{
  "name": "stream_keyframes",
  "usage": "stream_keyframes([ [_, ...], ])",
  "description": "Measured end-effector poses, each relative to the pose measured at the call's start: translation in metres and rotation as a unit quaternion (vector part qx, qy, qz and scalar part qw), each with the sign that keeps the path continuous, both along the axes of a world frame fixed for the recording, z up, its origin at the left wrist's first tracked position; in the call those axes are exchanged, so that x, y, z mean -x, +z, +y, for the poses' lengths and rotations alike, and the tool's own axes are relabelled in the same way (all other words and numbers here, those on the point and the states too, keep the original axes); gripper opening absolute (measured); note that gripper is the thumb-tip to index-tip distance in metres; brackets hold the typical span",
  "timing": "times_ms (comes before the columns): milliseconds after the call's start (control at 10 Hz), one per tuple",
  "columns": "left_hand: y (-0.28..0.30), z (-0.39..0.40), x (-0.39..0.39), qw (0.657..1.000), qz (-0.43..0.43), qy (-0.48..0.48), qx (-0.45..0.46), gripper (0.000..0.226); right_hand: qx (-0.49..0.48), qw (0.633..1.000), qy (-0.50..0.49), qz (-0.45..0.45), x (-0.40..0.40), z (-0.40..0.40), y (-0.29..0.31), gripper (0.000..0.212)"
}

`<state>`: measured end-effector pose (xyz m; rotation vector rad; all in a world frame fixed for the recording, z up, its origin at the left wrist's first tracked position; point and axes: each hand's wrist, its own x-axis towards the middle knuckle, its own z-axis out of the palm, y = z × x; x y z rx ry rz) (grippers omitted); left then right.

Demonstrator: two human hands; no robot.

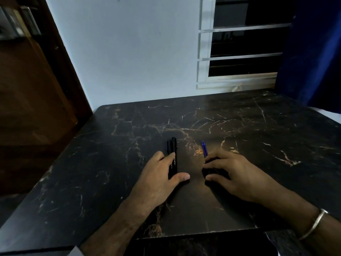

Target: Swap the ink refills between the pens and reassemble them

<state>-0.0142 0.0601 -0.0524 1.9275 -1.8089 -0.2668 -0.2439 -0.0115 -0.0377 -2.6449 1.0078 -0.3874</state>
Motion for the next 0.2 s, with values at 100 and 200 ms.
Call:
stream_keyframes([
  [100, 0.0013, 0.0039, -0.0005, 1.0, 0.019, 0.001, -0.012, 0.087, -0.017, 1.0, -0.006, 0.009, -0.0002, 0.0001, 0.0034, 0.039],
  [200, 0.0027, 0.0049, 0.0001, 0.999, 0.034, 0.005, -0.013, 0.086, -0.031, 0.999, -0.016, -0.003, 0.0003, 0.001, 0.0041, 0.04],
])
